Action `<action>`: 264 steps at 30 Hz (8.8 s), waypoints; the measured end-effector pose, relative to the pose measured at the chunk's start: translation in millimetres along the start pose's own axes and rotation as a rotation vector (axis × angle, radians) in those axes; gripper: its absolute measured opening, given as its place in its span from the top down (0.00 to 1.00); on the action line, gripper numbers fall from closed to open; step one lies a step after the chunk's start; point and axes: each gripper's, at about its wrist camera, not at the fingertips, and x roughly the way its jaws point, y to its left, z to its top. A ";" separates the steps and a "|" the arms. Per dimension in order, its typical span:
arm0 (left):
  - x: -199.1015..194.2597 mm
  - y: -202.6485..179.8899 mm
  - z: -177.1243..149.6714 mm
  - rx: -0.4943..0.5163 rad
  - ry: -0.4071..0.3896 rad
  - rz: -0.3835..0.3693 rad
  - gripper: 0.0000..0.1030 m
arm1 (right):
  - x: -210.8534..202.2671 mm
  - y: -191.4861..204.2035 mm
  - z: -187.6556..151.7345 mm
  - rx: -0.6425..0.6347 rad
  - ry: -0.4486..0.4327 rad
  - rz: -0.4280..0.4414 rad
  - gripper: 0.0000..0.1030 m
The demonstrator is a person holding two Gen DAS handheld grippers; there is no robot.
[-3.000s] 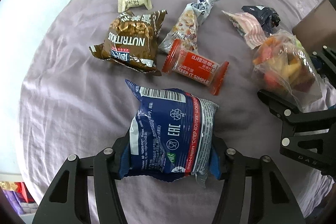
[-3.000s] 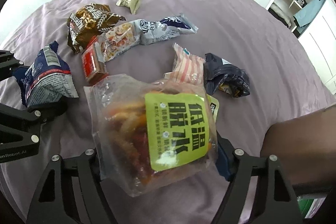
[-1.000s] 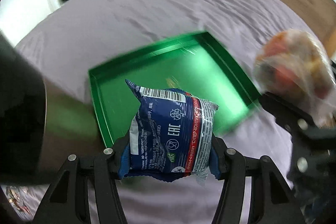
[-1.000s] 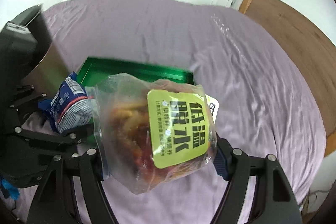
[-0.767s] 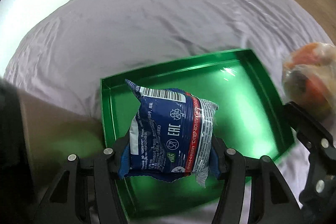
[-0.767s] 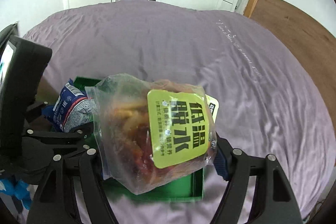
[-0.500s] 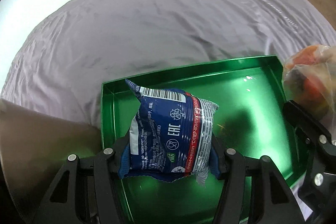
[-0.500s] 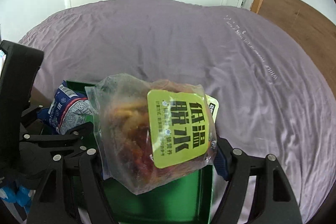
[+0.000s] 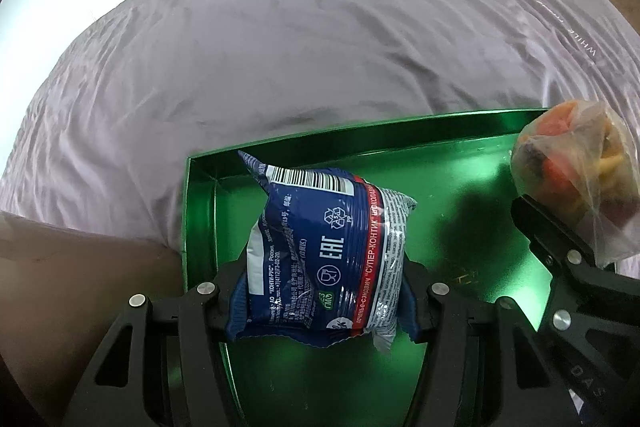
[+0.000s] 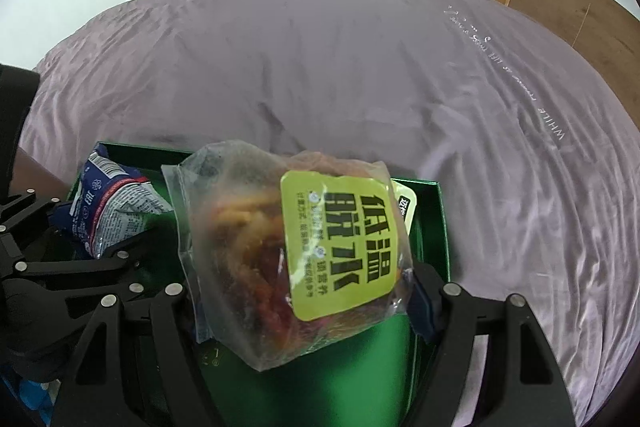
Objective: Organize snacks
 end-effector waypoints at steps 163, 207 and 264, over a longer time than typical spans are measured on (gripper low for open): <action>-53.0 478.0 -274.3 -0.866 0.187 -0.009 0.74 | -4.5 503.1 4.3 -0.322 0.330 0.575 0.61; -186.5 406.1 -326.4 -0.536 0.136 -0.020 0.78 | -141.9 435.8 -74.7 -0.310 0.355 0.590 0.67; -176.2 47.8 -203.2 0.250 0.088 -0.277 0.78 | -192.9 85.3 -141.3 0.232 0.221 0.169 0.67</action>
